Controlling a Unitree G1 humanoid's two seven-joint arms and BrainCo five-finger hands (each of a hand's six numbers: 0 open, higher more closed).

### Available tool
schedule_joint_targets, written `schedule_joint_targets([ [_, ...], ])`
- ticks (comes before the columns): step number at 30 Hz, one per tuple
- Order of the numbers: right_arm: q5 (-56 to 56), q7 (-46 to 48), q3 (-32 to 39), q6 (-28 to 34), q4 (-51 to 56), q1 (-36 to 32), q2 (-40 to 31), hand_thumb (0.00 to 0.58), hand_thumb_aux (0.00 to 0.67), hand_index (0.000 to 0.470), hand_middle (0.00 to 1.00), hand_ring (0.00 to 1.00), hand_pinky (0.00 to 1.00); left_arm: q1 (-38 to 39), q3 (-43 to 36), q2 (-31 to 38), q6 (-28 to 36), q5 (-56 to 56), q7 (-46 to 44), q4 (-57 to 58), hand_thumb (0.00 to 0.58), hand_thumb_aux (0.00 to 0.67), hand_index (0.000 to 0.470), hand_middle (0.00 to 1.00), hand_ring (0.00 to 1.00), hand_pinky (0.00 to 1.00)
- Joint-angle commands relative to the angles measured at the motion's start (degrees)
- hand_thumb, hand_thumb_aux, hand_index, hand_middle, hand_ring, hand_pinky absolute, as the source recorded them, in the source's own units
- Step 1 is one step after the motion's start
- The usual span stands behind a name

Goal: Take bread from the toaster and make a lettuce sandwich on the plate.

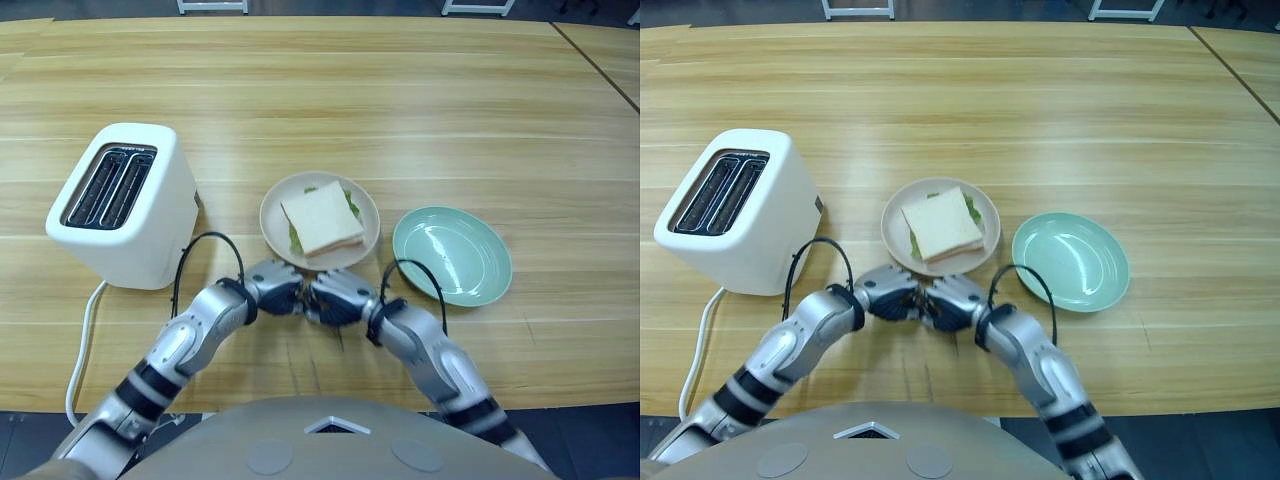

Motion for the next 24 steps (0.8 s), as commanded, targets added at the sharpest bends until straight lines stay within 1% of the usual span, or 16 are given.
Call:
schedule_joint_targets([
  [1, -7.0, -9.0, 0.8, 9.0, 14.7, -12.6, 3.0, 0.58, 0.67, 0.47, 1.0, 1.0, 1.0, -5.3, 1.7, -1.6, 6.4, 5.2, 4.8, 6.3, 0.58, 0.67, 0.47, 1.0, 1.0, 1.0],
  [3, -7.7, -11.3, 1.1, 10.9, 16.4, -14.5, 2.9, 0.58, 0.67, 0.47, 1.0, 1.0, 1.0, -5.4, 2.4, -1.1, 7.7, 5.4, 5.2, 5.6, 0.58, 0.67, 0.47, 1.0, 1.0, 1.0],
  [5, -6.7, -11.6, 1.3, 11.6, 15.2, -14.0, 2.0, 0.58, 0.67, 0.47, 1.0, 1.0, 1.0, -4.4, 3.4, -0.2, 8.2, 4.4, 4.8, 3.4, 0.58, 0.67, 0.47, 1.0, 1.0, 1.0],
  [8, -3.7, -10.6, -0.1, 11.2, 8.5, -9.6, -0.6, 0.58, 0.67, 0.47, 1.0, 1.0, 1.0, -0.8, 6.8, 0.2, 8.3, -1.2, 3.9, -3.2, 0.58, 0.67, 0.47, 1.0, 1.0, 1.0],
  [10, 3.3, -9.6, -3.9, 10.7, 0.1, -3.5, -1.2, 0.58, 0.67, 0.47, 1.0, 1.0, 1.0, 3.2, 10.3, -1.9, 7.9, -8.8, 5.4, -9.0, 0.58, 0.67, 0.47, 1.0, 1.0, 1.0],
  [11, 7.8, -9.2, -6.0, 10.3, -4.2, -0.2, -0.8, 0.58, 0.67, 0.47, 1.0, 1.0, 1.0, 5.5, 11.9, -3.1, 7.6, -12.5, 6.4, -11.9, 0.58, 0.67, 0.47, 0.39, 0.39, 0.39],
  [12, 14.0, -9.5, -8.9, 9.7, -10.0, 3.8, 0.5, 0.58, 0.67, 0.47, 1.0, 1.0, 1.0, 8.9, 13.7, -5.0, 7.4, -17.2, 7.9, -15.7, 0.535, 0.483, 0.339, 0.0, 0.0, 0.0],
  [13, 21.4, -9.9, -11.4, 8.1, -16.4, 8.9, 1.8, 0.408, 0.305, 0.214, 1.0, 1.0, 1.0, 13.3, 15.6, -7.0, 6.5, -22.3, 9.6, -20.1, 0.023, 0.013, 0.009, 0.0, 0.0, 0.0],
  [14, 27.1, -10.3, -13.1, 6.8, -21.1, 12.9, 2.9, 0.251, 0.166, 0.116, 0.97, 0.97, 0.97, 16.8, 16.9, -8.3, 5.6, -26.5, 10.7, -23.3, 0.0, 0.0, 0.0, 0.0, 0.0, 0.0],
  [15, 32.9, -10.6, -14.7, 6.0, -25.3, 17.4, 4.3, 0.0, 0.0, 0.0, 0.52, 0.52, 0.52, 20.5, 17.9, -9.7, 4.6, -31.0, 11.7, -26.3, 0.0, 0.0, 0.0, 0.0, 0.0, 0.0],
  [16, 38.1, -11.4, -15.9, 4.1, -28.5, 22.5, 5.3, 0.0, 0.0, 0.0, 0.12, 0.12, 0.12, 24.9, 18.8, -11.4, 3.8, -36.6, 12.2, -29.0, 0.0, 0.0, 0.0, 0.0, 0.0, 0.0],
  [17, 42.3, -11.9, -16.9, 1.7, -30.5, 27.3, 5.8, 0.0, 0.0, 0.0, 0.0, 0.0, 0.0, 29.2, 19.8, -13.1, 2.7, -42.5, 12.9, -31.1, 0.0, 0.0, 0.0, 0.0, 0.0, 0.0],
  [19, 50.0, -12.2, -18.3, -3.0, -32.4, 35.7, 6.6, 0.0, 0.0, 0.0, 0.0, 0.0, 0.0, 36.8, 21.9, -14.9, -1.5, -51.6, 14.6, -33.6, 0.0, 0.0, 0.0, 0.0, 0.0, 0.0],
  [20, 53.4, -12.0, -18.8, -5.3, -32.0, 39.2, 7.0, 0.0, 0.0, 0.0, 0.0, 0.0, 0.0, 40.4, 22.3, -14.6, -5.2, -54.4, 15.1, -33.8, 0.0, 0.0, 0.0, 0.0, 0.0, 0.0],
  [22, 55.4, -11.9, -19.3, -11.8, -29.4, 44.2, 6.9, 0.0, 0.0, 0.0, 0.0, 0.0, 0.0, 46.3, 22.5, -13.6, -12.1, -57.9, 15.1, -32.8, 0.0, 0.0, 0.0, 0.0, 0.0, 0.0],
  [24, 56.0, -11.8, -19.4, -16.9, -26.7, 47.3, 7.2, 0.0, 0.0, 0.0, 0.0, 0.0, 0.0, 50.0, 22.8, -12.2, -17.5, -59.2, 14.5, -30.9, 0.0, 0.0, 0.0, 0.0, 0.0, 0.0],
])
